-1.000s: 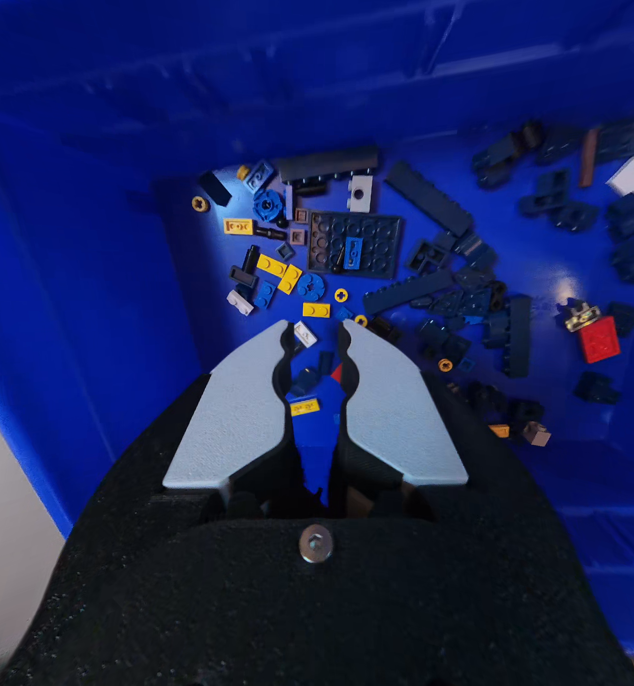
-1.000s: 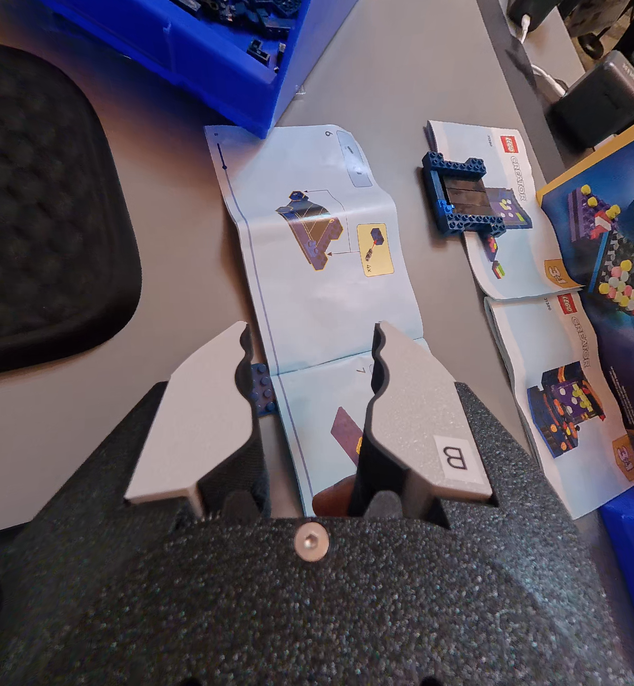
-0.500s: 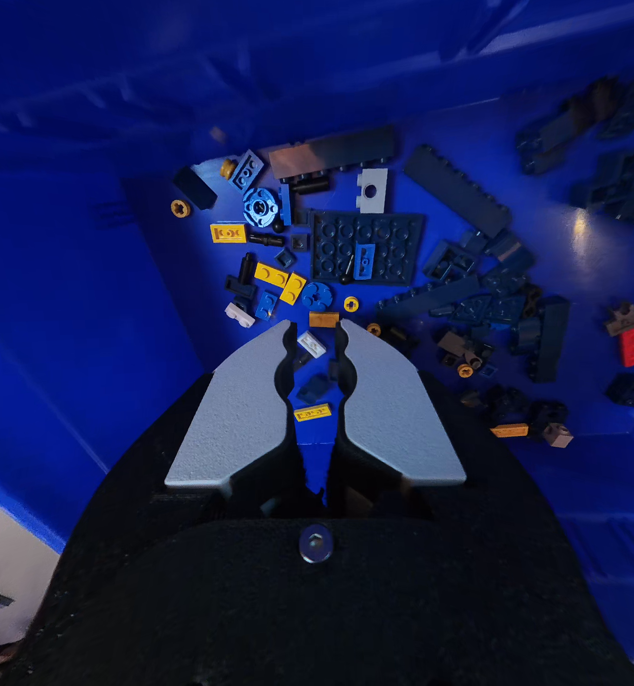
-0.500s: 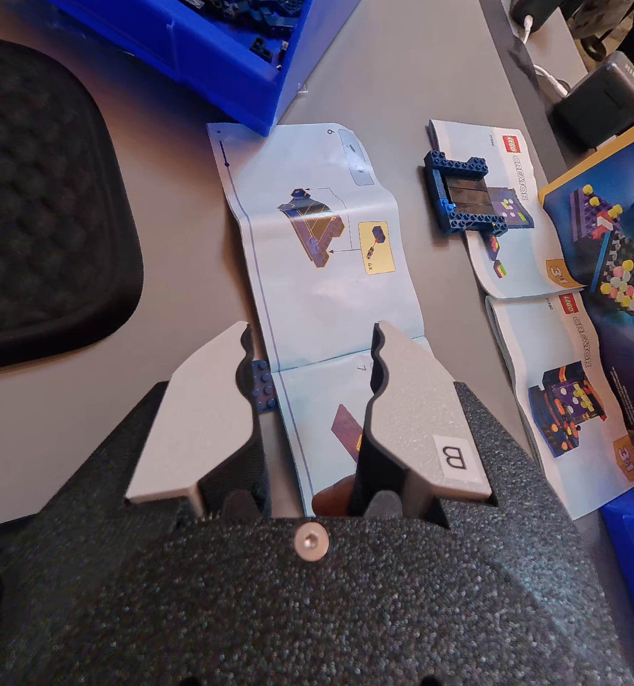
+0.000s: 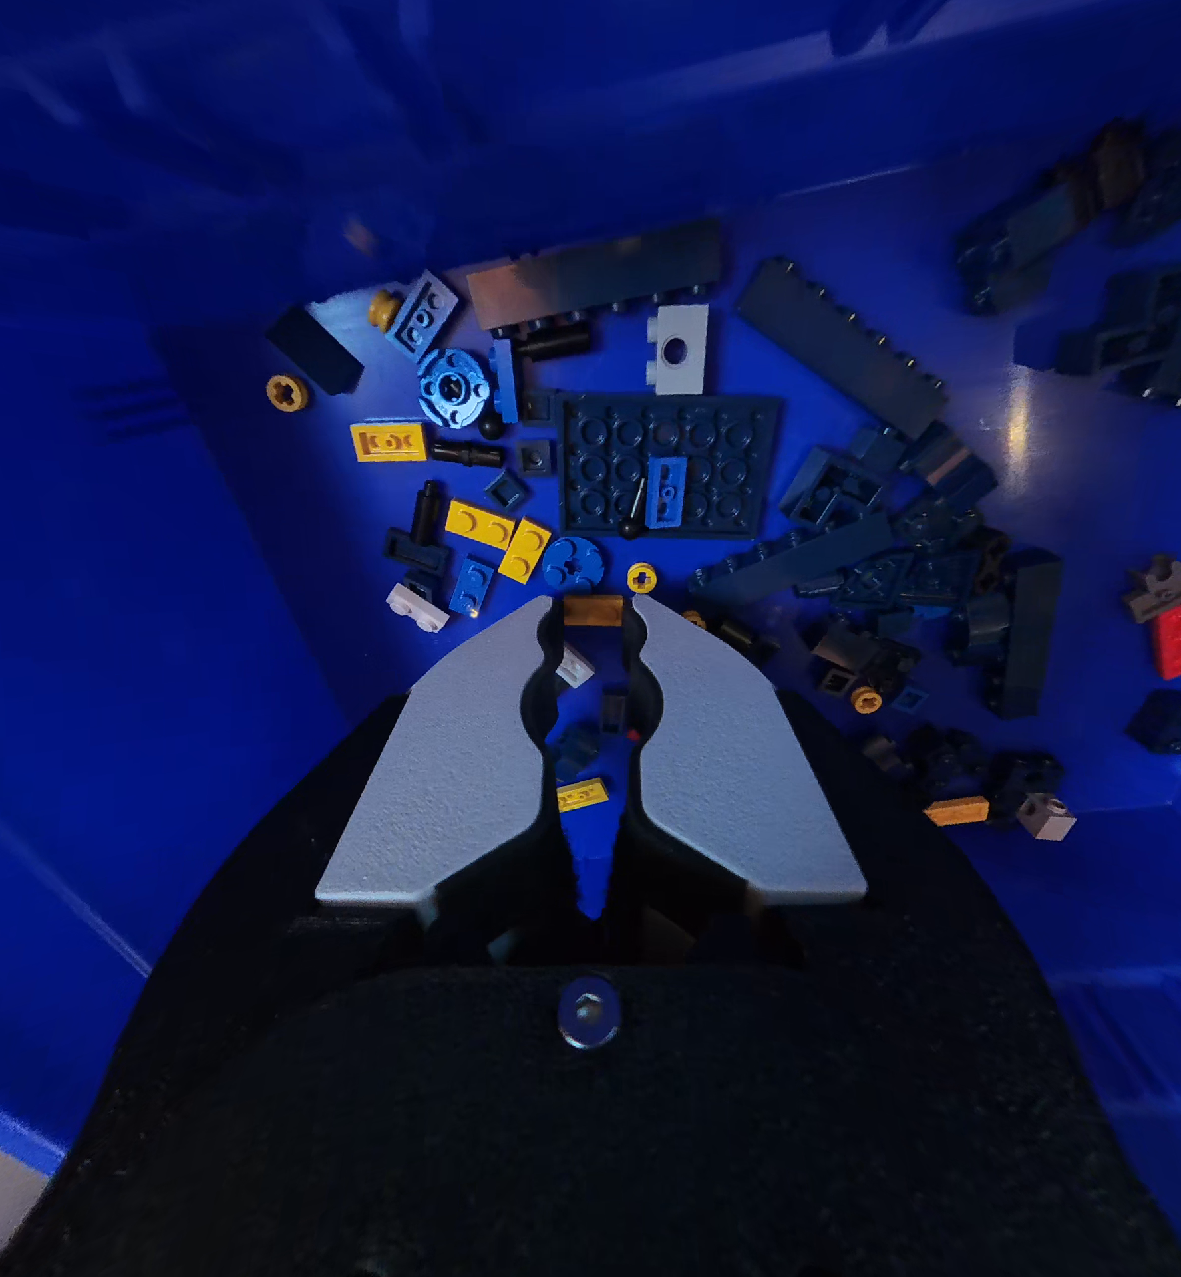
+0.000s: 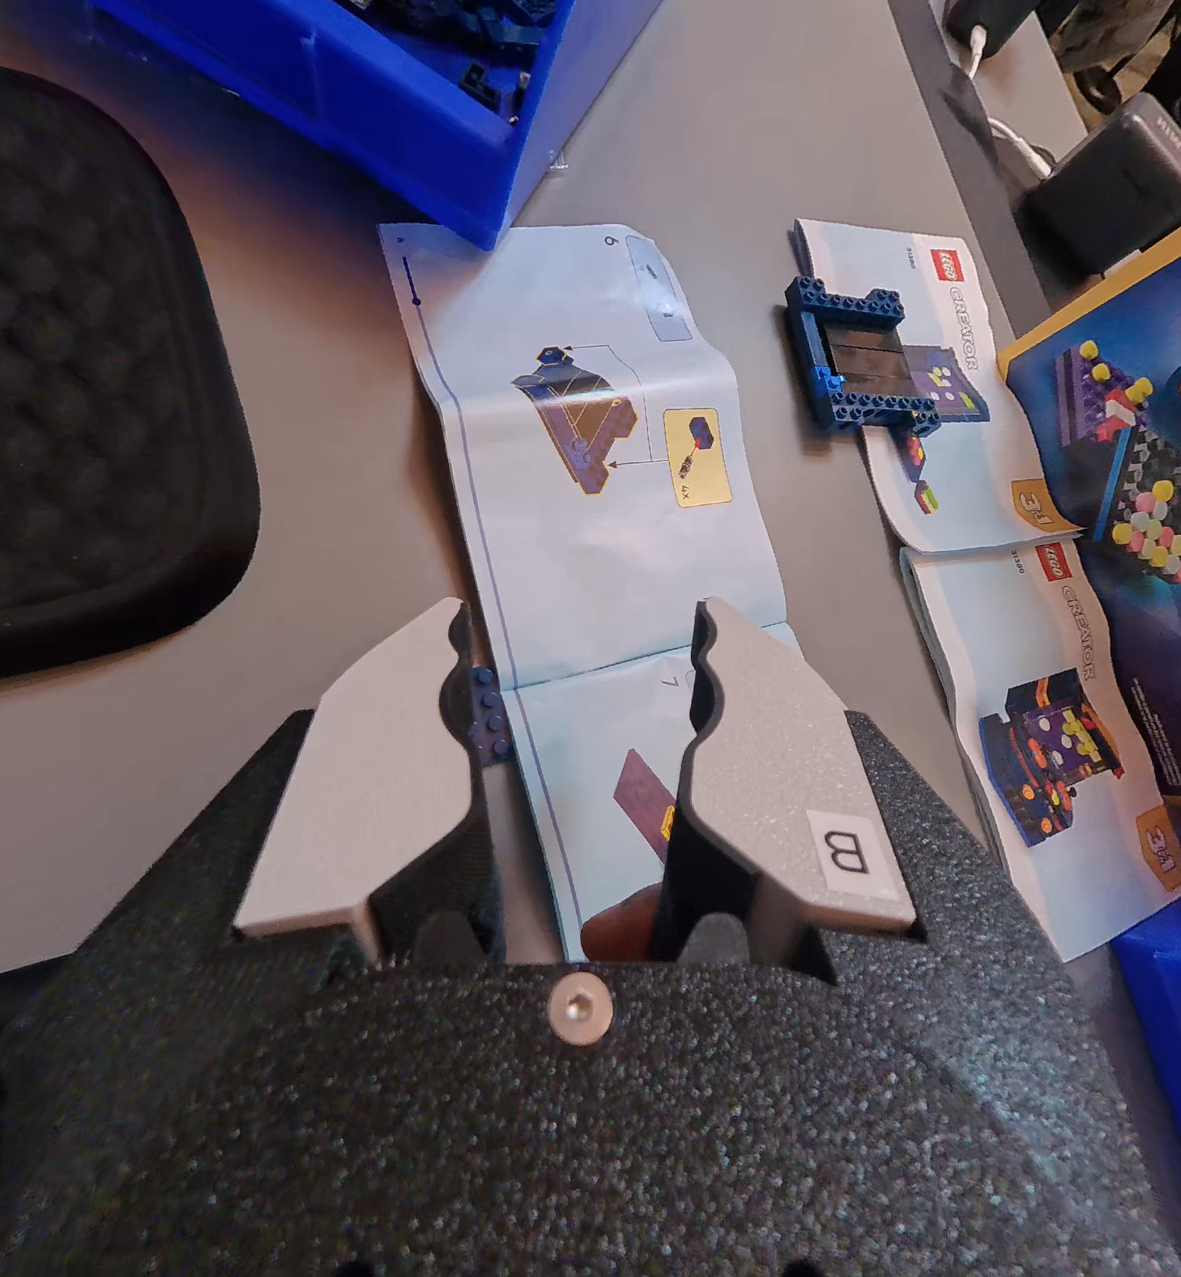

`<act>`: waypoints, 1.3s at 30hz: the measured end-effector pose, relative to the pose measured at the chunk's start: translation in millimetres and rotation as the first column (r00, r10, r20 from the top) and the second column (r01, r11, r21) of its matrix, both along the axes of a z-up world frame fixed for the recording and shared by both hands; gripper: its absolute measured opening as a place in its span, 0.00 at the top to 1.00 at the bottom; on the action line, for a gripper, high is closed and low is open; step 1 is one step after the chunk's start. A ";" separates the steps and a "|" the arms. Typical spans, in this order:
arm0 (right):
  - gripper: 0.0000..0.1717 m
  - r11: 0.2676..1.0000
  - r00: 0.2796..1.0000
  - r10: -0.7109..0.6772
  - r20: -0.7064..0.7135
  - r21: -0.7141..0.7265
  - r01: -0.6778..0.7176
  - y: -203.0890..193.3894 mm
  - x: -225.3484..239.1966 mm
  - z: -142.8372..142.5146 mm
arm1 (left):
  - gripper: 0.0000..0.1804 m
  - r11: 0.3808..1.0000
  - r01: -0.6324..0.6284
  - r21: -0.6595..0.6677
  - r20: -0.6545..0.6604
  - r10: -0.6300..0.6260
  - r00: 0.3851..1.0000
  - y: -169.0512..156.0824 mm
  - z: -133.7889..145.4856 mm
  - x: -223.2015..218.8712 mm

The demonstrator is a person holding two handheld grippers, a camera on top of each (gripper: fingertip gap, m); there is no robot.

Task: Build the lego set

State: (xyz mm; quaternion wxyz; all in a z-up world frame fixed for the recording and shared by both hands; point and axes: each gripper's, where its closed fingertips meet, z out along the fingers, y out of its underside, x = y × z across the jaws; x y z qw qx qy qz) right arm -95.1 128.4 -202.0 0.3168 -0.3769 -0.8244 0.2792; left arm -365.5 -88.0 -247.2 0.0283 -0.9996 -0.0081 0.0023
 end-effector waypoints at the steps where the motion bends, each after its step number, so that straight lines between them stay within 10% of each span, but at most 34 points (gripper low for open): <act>1: 0.64 1.000 1.000 0.001 0.000 -0.004 -0.001 -0.3 0.0 0.0 | 0.91 1.000 0.001 0.009 -0.006 0.000 1.000 -0.1 0.9 -0.5; 8: 0.64 0.991 0.998 0.053 -0.025 -0.125 -0.055 -12.2 0.2 5.4 | 0.91 0.915 0.069 0.397 -0.163 -0.004 0.987 38.5 76.5 11.0; 15: 0.71 0.916 0.936 0.114 -0.332 -0.331 -0.229 -33.3 1.5 55.8 | 0.91 0.325 -0.064 0.944 0.130 -0.185 0.974 121.0 194.4 155.2; 18: 0.74 0.916 0.828 0.127 -0.545 -0.255 -0.309 -37.4 9.4 83.6 | 0.92 0.217 -0.224 0.950 0.288 -0.330 0.899 134.3 210.8 218.0; 26: 0.81 0.907 0.497 0.273 -0.824 0.049 -0.417 -64.3 54.4 132.4 | 0.92 0.360 -0.598 0.716 0.689 -0.501 0.524 150.8 188.1 308.3; 36: 0.95 0.889 0.485 0.361 -0.797 0.135 -0.438 -74.9 56.9 124.4 | 0.92 0.463 -0.490 0.739 0.674 -0.525 0.520 154.0 167.0 339.8; 39: 0.95 0.838 0.547 0.290 -0.785 -0.068 -0.541 -73.0 58.5 130.3 | 0.89 0.408 -0.444 0.798 0.602 -0.571 0.558 152.2 172.9 336.4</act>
